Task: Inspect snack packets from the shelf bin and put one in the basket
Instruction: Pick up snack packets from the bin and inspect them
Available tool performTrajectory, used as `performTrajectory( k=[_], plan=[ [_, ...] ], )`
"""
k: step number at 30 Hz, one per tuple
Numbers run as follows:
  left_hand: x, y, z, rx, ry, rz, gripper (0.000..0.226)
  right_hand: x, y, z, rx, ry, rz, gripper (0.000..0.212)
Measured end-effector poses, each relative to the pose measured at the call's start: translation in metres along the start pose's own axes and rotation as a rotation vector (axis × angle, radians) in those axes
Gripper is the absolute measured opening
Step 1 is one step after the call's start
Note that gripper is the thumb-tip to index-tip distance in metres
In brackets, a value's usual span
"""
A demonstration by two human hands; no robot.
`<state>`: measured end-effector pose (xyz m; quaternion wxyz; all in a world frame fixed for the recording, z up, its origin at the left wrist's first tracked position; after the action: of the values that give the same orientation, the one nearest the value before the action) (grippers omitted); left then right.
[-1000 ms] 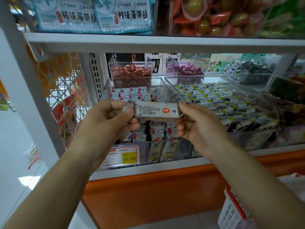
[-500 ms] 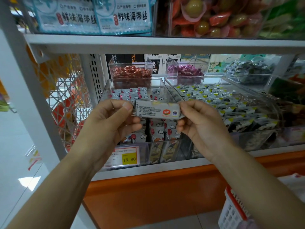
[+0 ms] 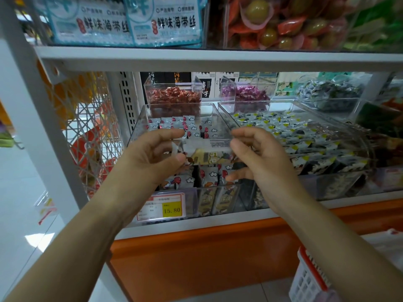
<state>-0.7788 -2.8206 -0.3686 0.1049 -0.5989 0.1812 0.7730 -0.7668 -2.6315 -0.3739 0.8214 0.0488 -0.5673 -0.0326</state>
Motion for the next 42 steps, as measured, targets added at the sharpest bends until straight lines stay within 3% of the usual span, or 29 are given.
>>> performTrajectory(
  k=[4,7,12,17,24,32,35,37,39,42],
  plan=[
    [0.003,-0.003,0.0,0.012,0.038,0.003,0.039,-0.002,-0.001,0.002,-0.001,-0.011,-0.034,0.02],
    [0.002,-0.004,-0.001,-0.004,0.042,0.07,0.048,-0.001,-0.003,0.002,0.02,0.001,-0.021,0.019],
    [-0.003,-0.006,-0.001,-0.016,0.003,0.107,0.039,0.001,-0.005,0.001,0.008,0.014,-0.031,0.005],
    [-0.006,-0.016,-0.001,0.044,-0.017,0.153,0.035,0.006,0.003,-0.002,-0.096,0.045,-0.151,0.02],
    [-0.002,-0.008,-0.001,-0.099,0.023,0.138,0.009,0.014,-0.002,-0.005,-0.089,0.102,-0.279,0.015],
    [-0.003,0.006,-0.004,-0.237,-0.014,0.144,0.023,0.01,-0.013,-0.004,0.017,0.096,-0.182,0.003],
    [0.003,0.016,-0.005,-0.287,0.027,0.015,0.024,0.009,-0.023,-0.001,0.187,0.084,-0.118,0.034],
    [0.001,0.02,-0.005,-0.277,0.024,-0.036,0.023,0.014,-0.025,0.0,0.205,0.123,-0.13,0.042],
    [-0.006,0.026,-0.007,-0.292,-0.034,0.084,0.021,0.015,-0.02,0.001,0.126,0.137,-0.108,0.036],
    [-0.022,0.034,-0.012,-0.339,-0.14,0.668,0.021,0.01,-0.007,0.003,-0.027,0.112,-0.097,0.025]
  ],
)
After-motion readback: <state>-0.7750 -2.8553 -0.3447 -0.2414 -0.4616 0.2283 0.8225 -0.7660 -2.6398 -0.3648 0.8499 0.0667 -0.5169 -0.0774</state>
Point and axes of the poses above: each hand's wrist, its own z-axis towards the middle knuckle, its own y-axis out of the back of the hand, x = y × z, the point moved 8 cm from there along z, towards the middle knuckle, and after that the axes turned 9 degrees about x, right-handed, at the moved point
